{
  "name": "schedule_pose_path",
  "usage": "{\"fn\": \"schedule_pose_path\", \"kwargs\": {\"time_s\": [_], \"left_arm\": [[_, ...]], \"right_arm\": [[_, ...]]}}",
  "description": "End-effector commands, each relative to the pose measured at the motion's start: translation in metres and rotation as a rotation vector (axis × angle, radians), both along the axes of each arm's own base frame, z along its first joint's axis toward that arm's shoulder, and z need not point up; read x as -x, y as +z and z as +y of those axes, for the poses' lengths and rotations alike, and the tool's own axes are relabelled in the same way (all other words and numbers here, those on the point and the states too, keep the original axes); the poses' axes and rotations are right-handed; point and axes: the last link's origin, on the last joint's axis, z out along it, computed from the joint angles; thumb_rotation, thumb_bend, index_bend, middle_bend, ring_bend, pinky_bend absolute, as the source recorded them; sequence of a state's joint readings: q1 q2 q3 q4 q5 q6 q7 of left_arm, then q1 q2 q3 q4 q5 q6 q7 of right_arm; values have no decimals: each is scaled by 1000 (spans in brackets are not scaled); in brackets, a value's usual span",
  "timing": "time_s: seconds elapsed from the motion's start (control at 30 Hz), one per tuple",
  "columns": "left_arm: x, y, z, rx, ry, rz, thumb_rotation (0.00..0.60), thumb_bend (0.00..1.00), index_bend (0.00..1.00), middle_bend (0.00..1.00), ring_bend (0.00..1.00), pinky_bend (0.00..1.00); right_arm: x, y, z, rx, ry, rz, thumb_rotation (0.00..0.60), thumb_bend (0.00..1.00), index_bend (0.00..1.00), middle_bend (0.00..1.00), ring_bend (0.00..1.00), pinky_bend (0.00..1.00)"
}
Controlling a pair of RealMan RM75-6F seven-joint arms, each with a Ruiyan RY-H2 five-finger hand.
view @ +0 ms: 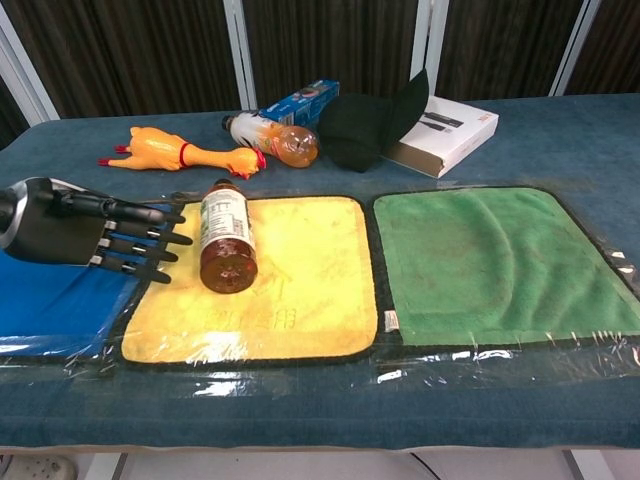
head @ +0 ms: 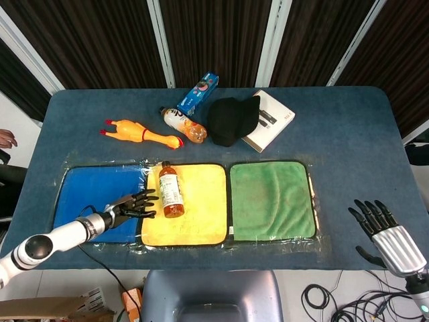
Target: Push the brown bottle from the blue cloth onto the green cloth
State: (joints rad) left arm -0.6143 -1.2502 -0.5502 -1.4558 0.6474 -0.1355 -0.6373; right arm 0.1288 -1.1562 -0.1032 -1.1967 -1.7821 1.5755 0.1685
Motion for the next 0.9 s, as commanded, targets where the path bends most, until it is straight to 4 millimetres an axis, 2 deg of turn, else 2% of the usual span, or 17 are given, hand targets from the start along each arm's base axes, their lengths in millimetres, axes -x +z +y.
{"fn": "schedule_pose_path", "kwargs": {"time_s": [0.03, 0.3, 0.53, 0.77, 0.9], "left_arm": [[-5, -5, 9, -36, 0, -4, 600, 255, 0, 98, 67, 282], [-15, -19, 27, -55, 28, -41, 600, 254, 0, 98, 67, 282], [-29, -34, 31, -18, 4, -62, 600, 254, 0, 98, 67, 282], [-47, -39, 35, 4, -27, -95, 600, 253, 0, 97, 65, 281], [-55, -51, 39, 10, -35, -111, 600, 253, 0, 102, 65, 263]], "right_arm": [[3, 2, 0, 1, -6, -1, 600, 183, 0, 0, 0, 0], [8, 10, 1, 24, -17, -16, 600, 184, 0, 0, 0, 0], [15, 12, -2, 34, -39, -21, 600, 184, 0, 0, 0, 0], [20, 14, -4, 34, -52, -28, 600, 184, 0, 0, 0, 0], [24, 15, -5, 31, -63, -41, 600, 184, 0, 0, 0, 0]]}}
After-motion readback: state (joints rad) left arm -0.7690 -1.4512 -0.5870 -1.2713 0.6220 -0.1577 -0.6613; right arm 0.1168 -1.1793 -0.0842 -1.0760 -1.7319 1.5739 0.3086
